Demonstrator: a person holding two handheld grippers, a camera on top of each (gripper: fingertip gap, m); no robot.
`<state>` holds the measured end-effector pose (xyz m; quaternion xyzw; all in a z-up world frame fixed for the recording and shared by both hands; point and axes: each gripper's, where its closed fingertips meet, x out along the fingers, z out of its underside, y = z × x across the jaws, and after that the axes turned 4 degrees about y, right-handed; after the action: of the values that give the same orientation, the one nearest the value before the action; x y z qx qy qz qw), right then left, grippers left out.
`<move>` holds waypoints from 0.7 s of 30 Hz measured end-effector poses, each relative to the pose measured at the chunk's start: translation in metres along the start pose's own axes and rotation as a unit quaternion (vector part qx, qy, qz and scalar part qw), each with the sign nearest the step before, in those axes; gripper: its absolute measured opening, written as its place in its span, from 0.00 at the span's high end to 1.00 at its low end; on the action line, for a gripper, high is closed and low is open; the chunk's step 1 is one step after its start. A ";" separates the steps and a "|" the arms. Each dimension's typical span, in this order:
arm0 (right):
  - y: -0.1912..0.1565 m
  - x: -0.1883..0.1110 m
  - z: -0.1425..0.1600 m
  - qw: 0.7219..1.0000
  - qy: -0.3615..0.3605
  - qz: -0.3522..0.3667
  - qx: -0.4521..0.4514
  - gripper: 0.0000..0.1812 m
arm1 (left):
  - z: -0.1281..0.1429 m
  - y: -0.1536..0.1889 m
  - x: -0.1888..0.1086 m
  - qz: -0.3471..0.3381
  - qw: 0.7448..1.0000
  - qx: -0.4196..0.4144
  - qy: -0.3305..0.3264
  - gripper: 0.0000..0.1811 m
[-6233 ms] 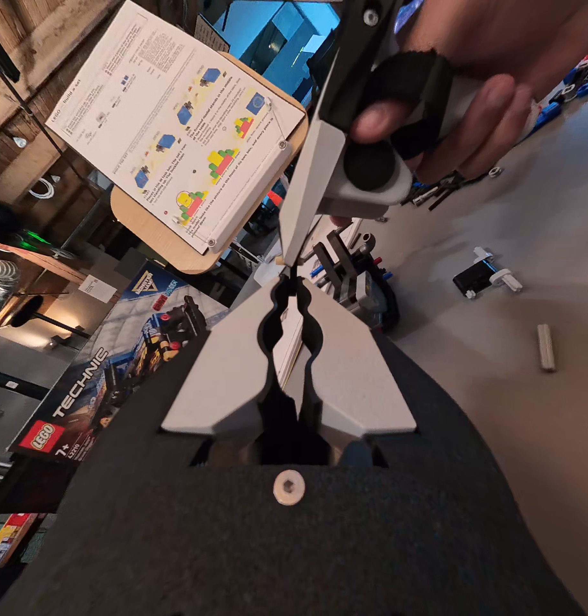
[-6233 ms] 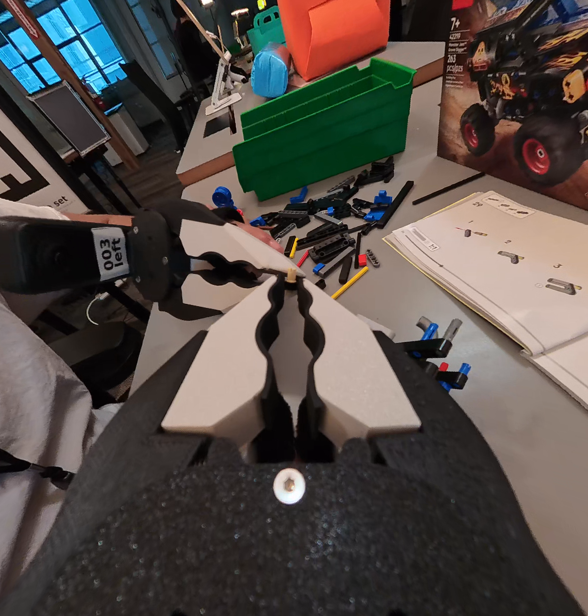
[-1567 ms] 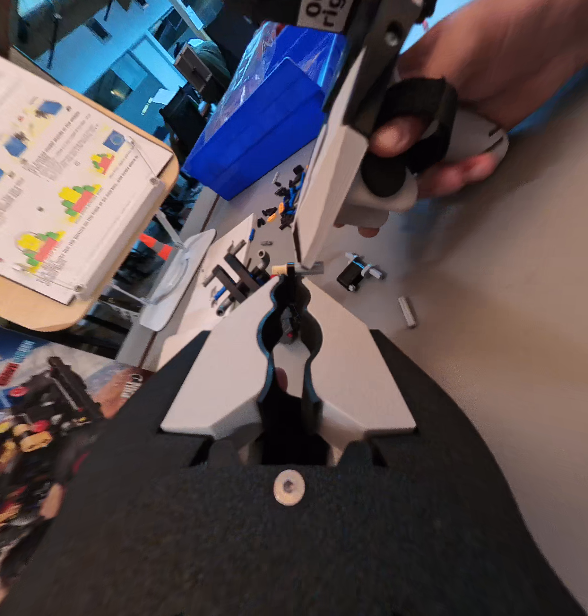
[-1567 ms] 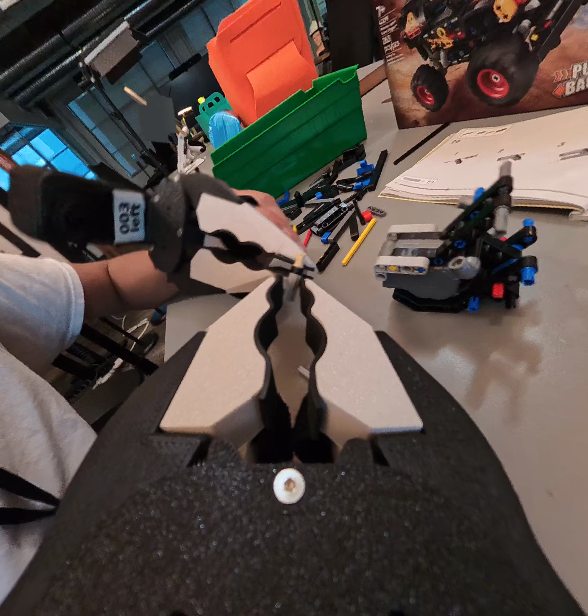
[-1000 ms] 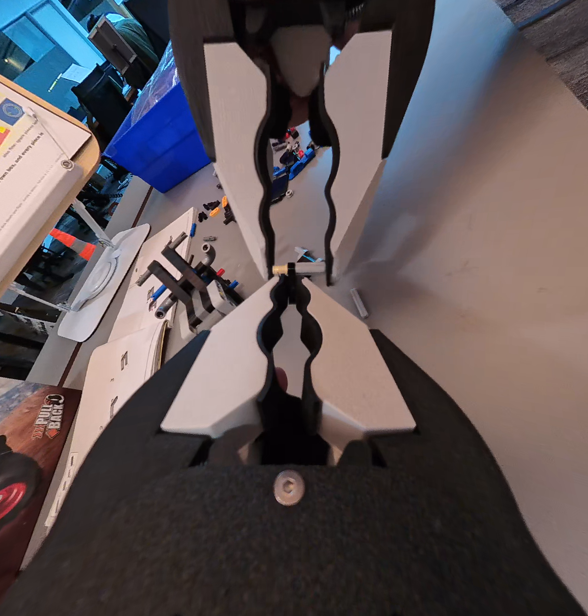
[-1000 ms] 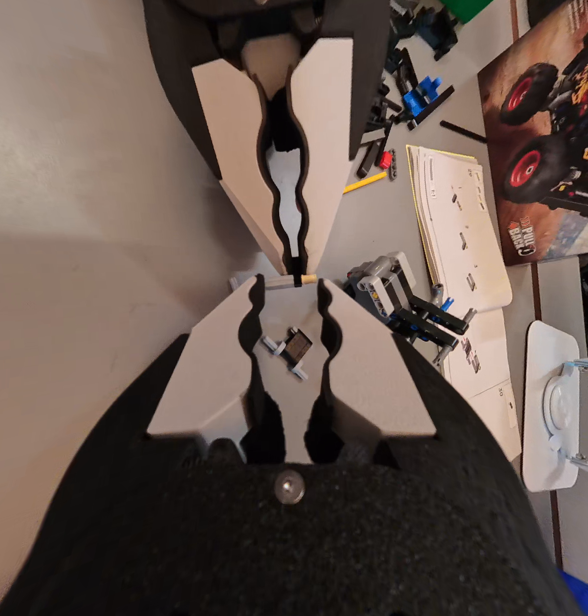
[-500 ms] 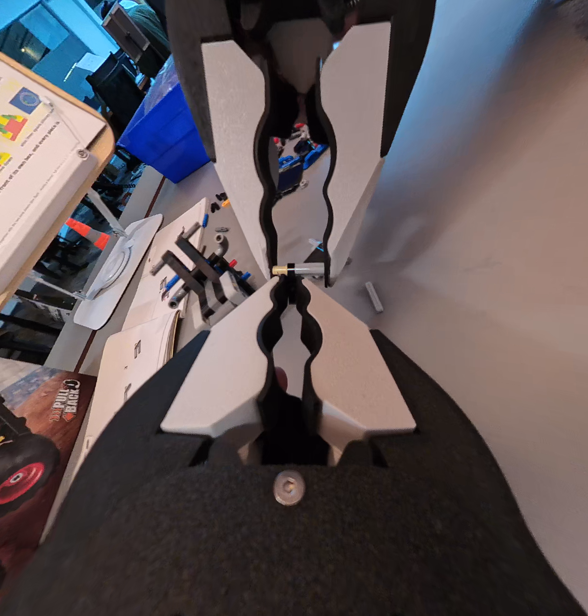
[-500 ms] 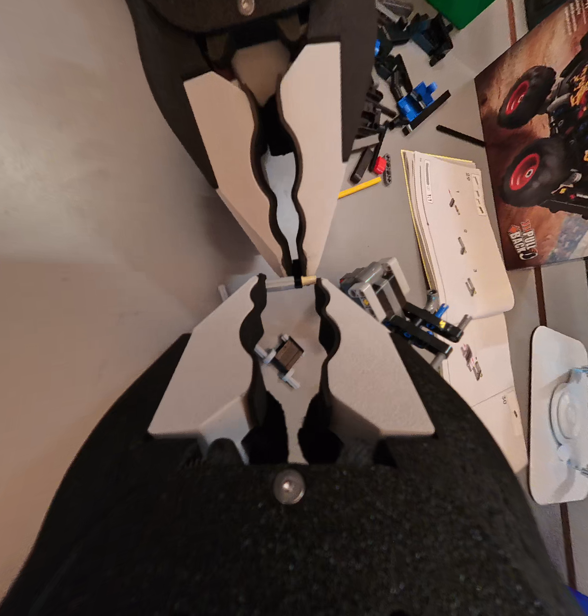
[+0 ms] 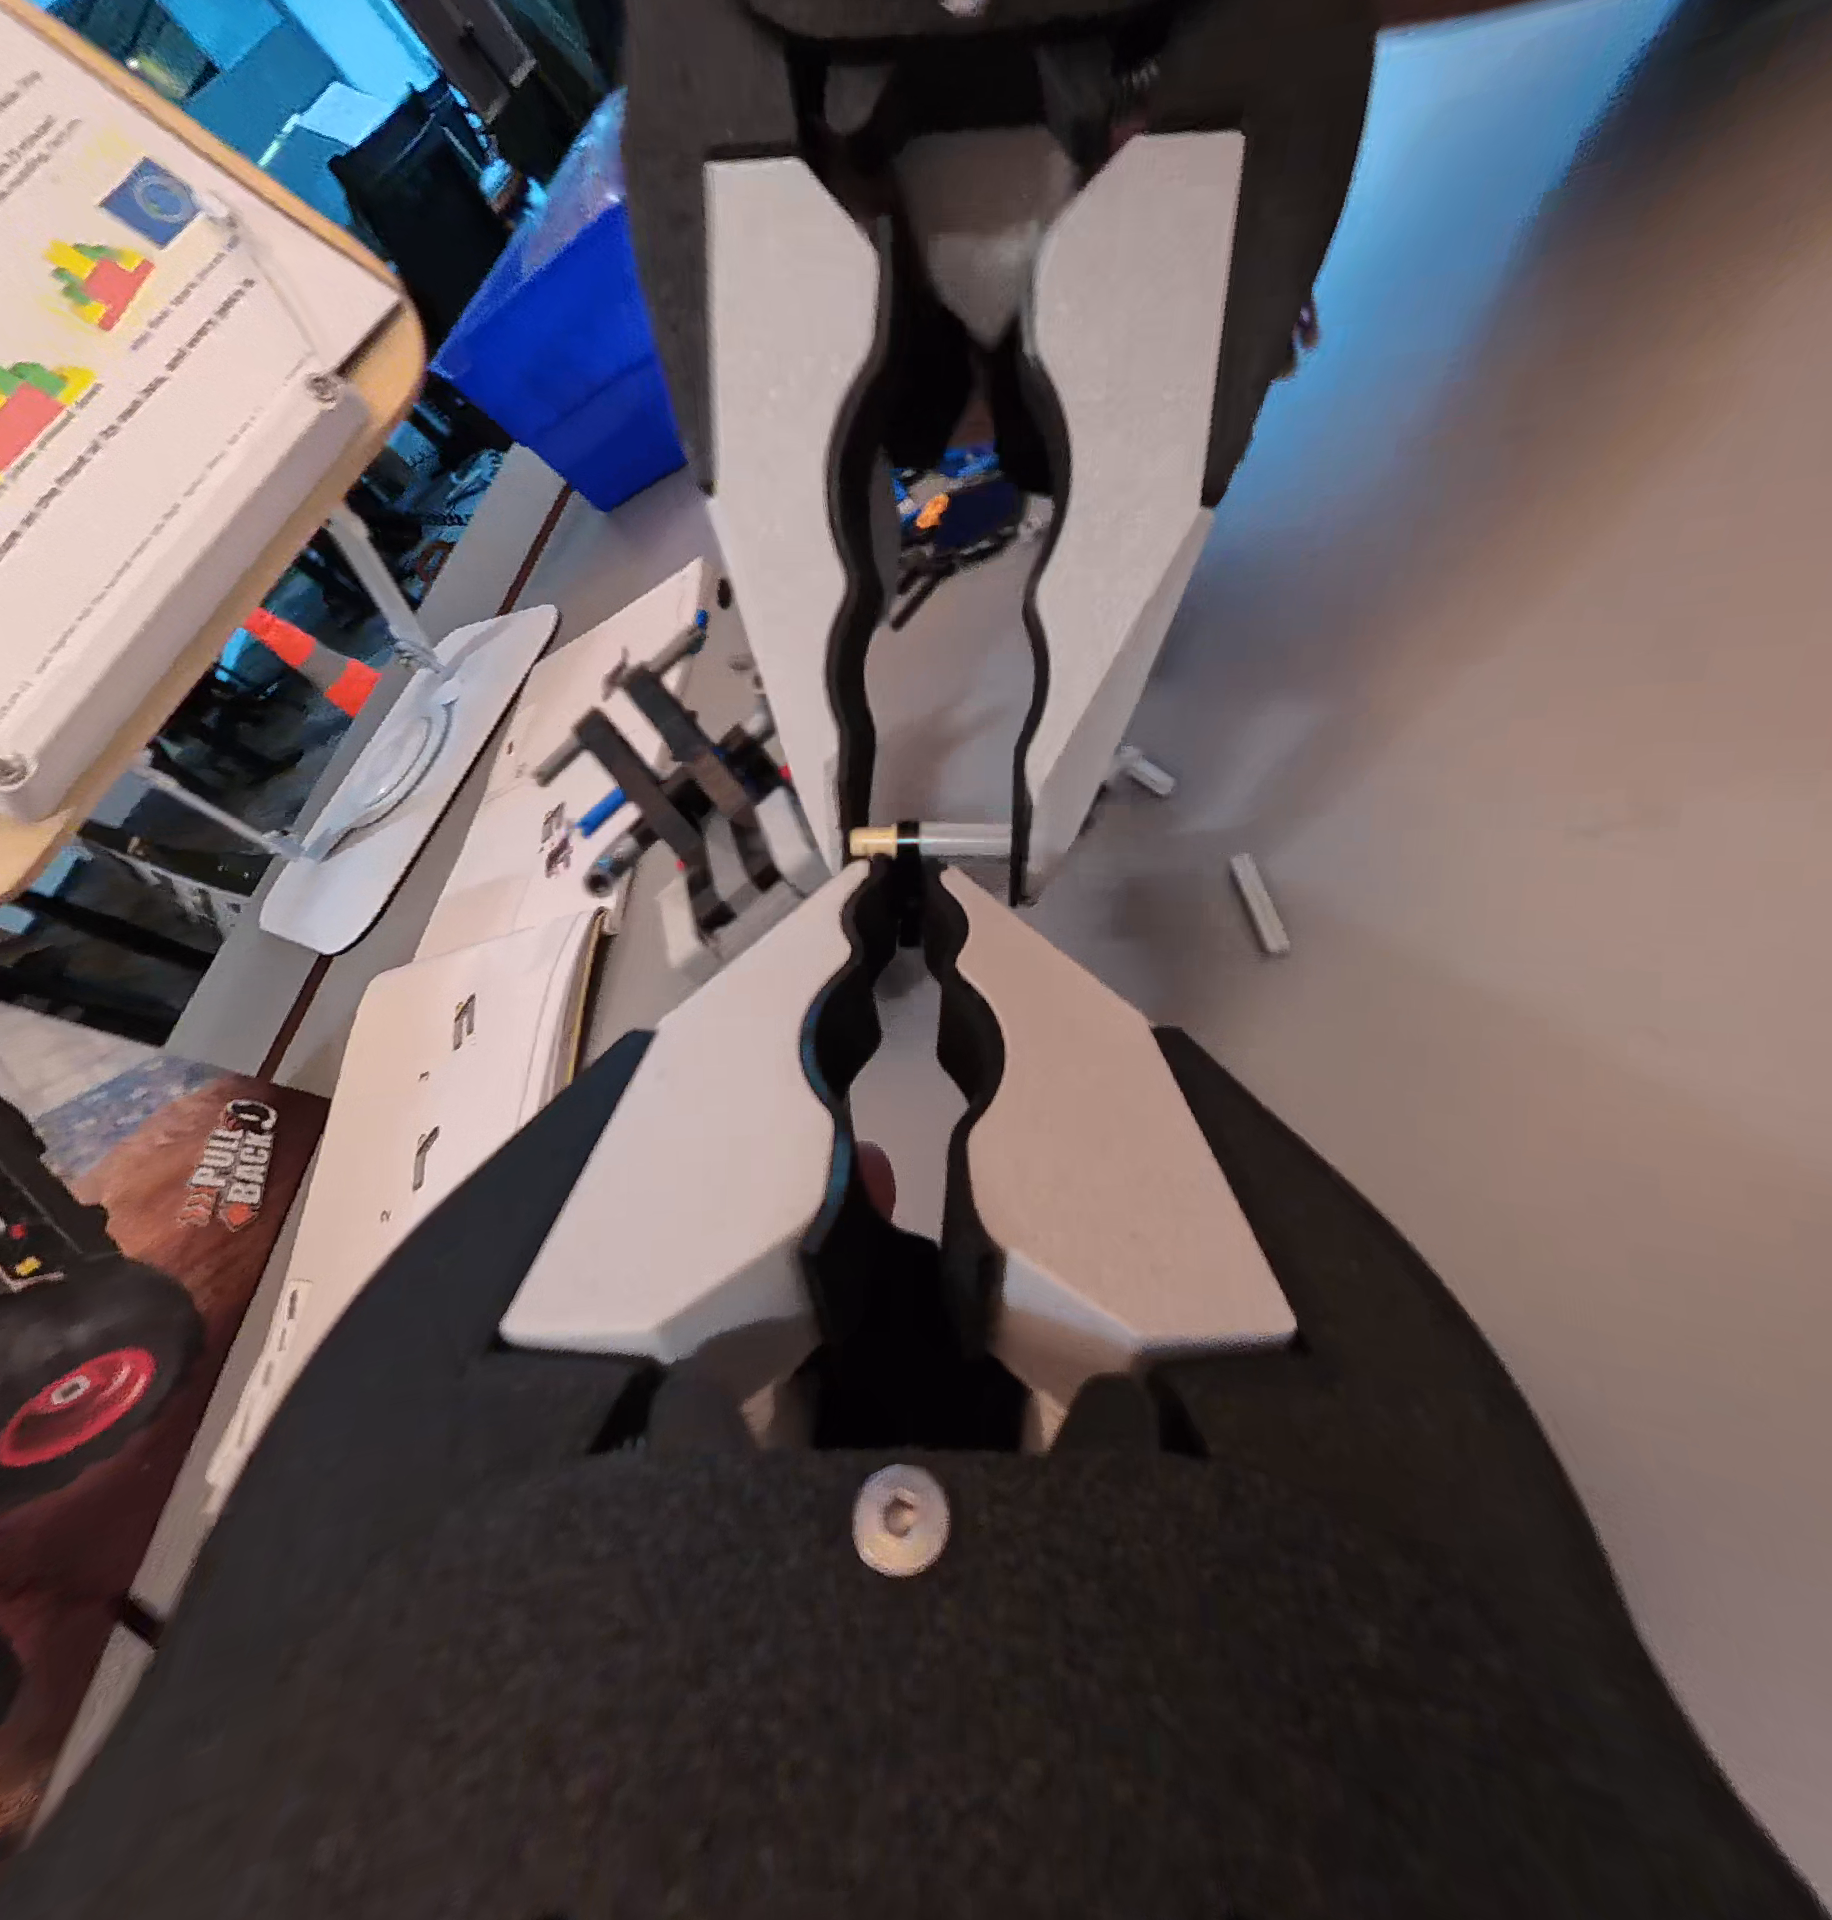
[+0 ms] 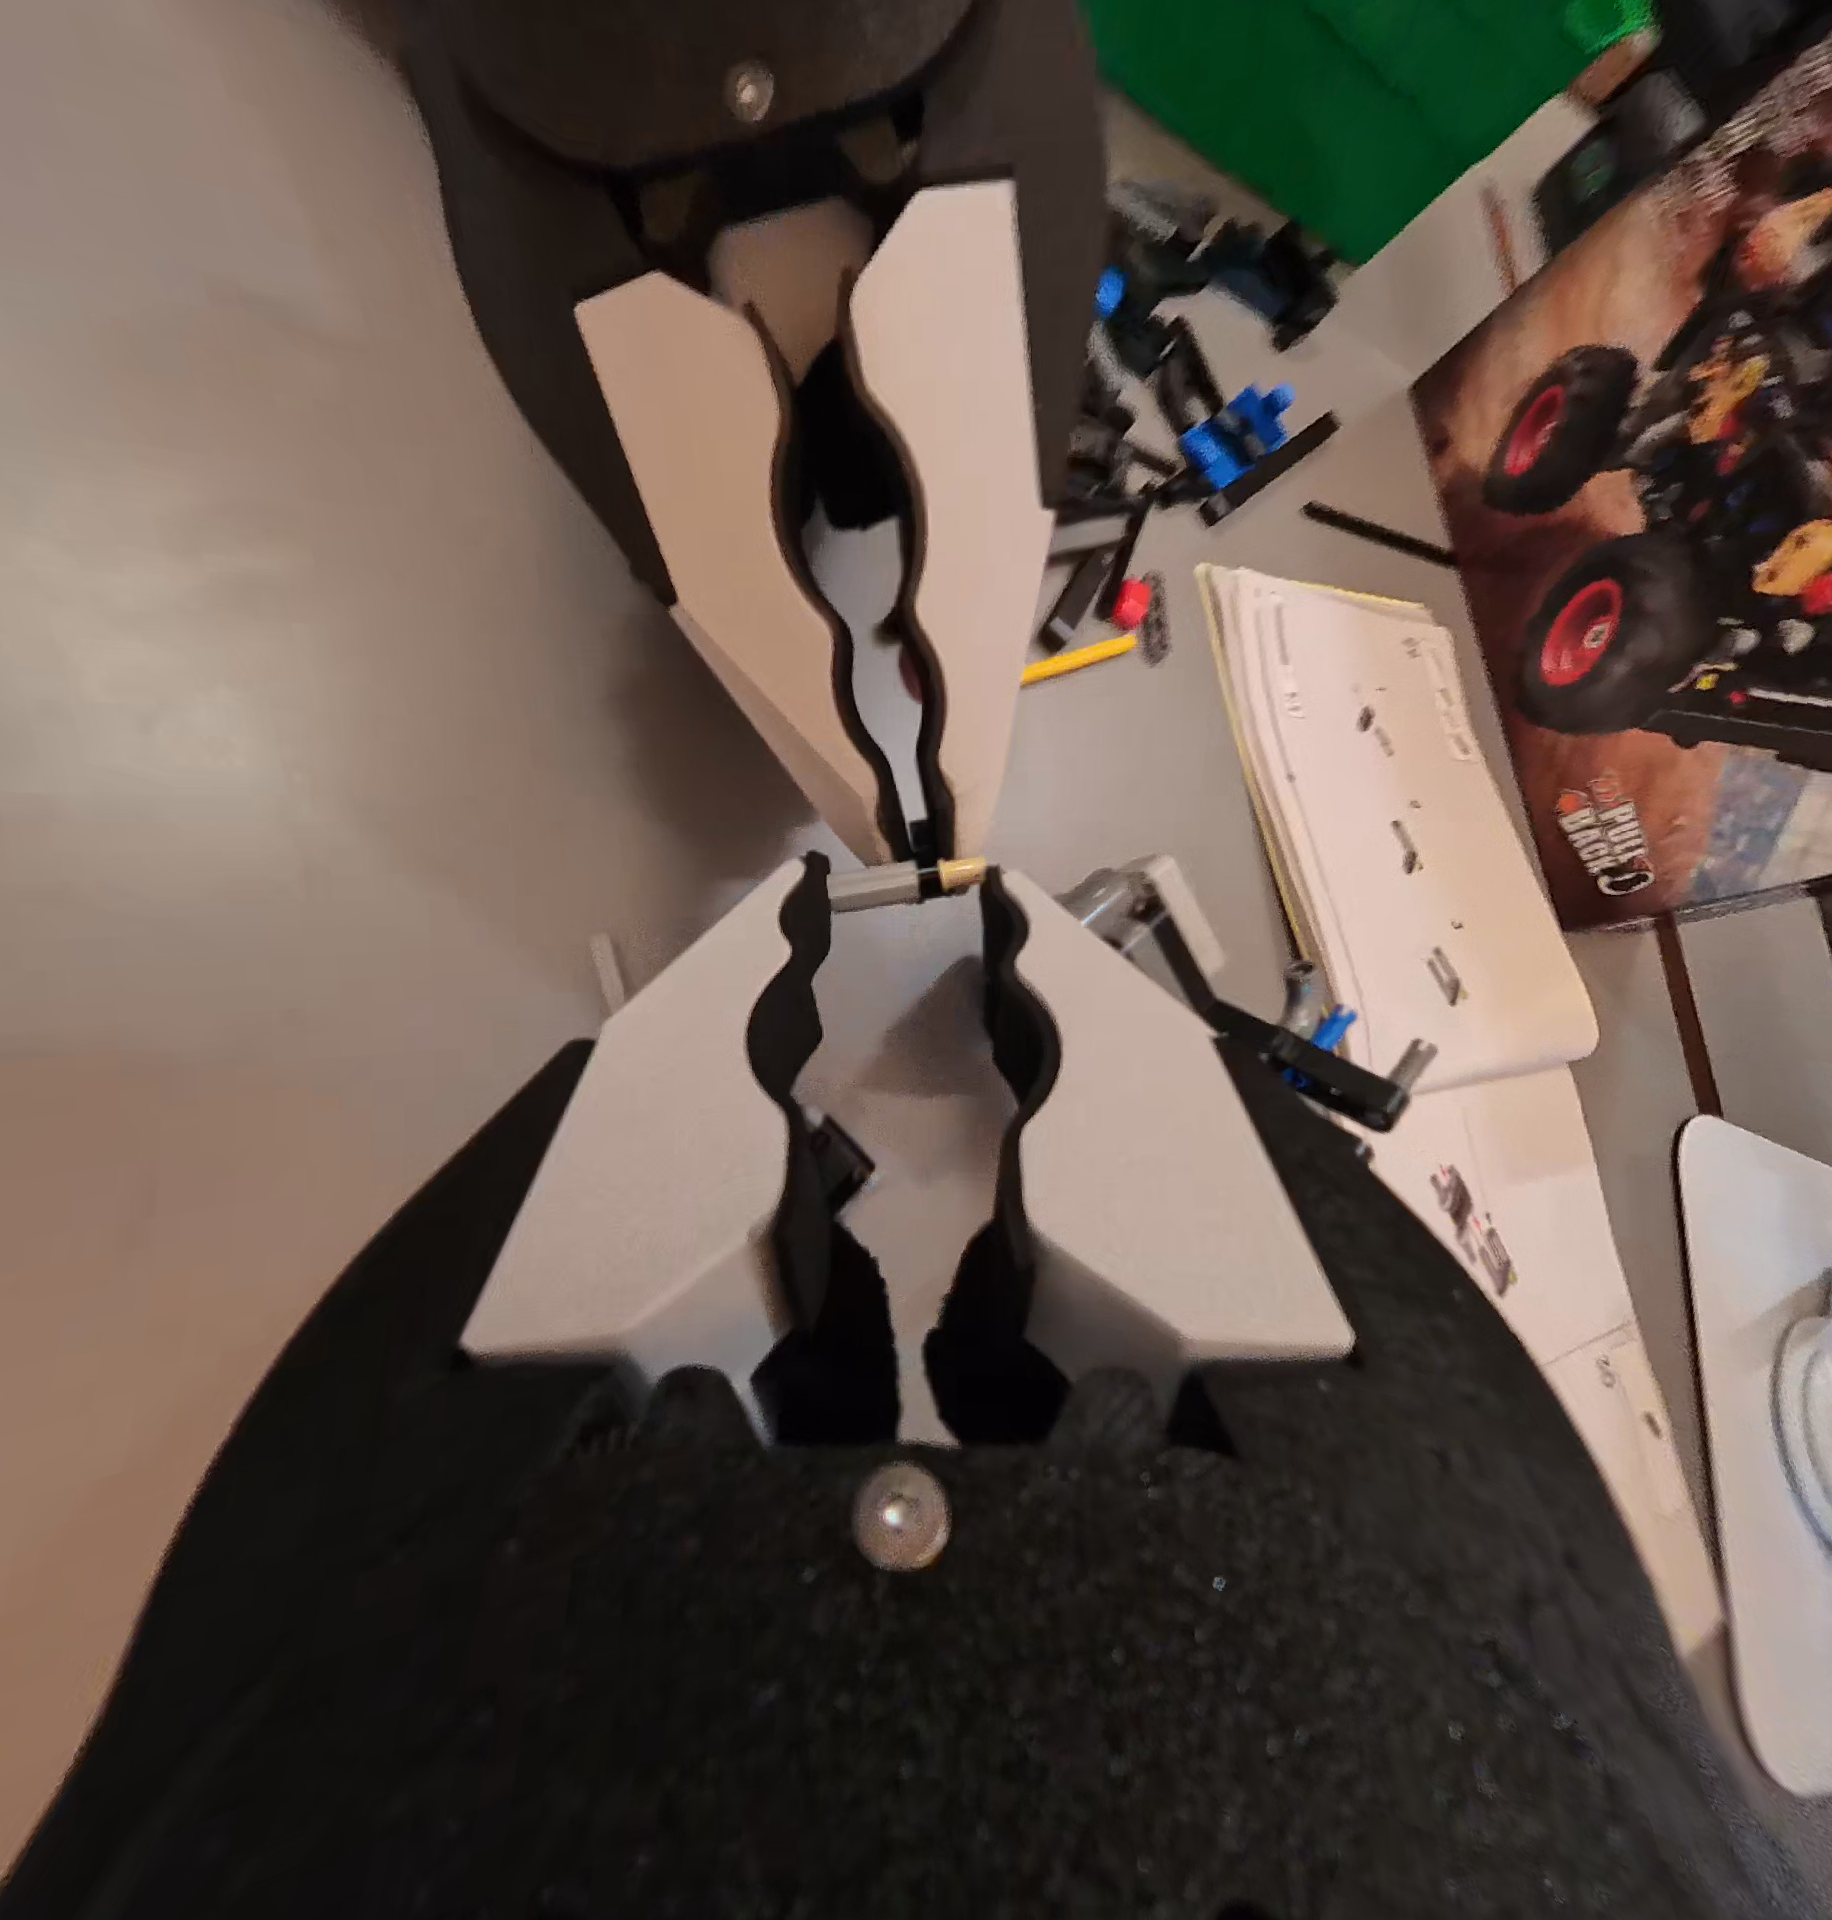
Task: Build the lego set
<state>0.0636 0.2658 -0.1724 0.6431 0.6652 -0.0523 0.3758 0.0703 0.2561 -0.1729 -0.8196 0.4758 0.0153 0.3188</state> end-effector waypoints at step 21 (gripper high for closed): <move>0.044 -0.046 -0.071 0.862 0.370 -0.044 0.345 0.90 | -0.073 -0.065 -0.053 0.124 0.767 -0.505 0.375 0.99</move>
<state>0.0674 0.2754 -0.0774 0.6737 0.7223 -0.0537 -0.1465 0.0724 0.2798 -0.0642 -0.7366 0.5788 -0.0154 -0.3495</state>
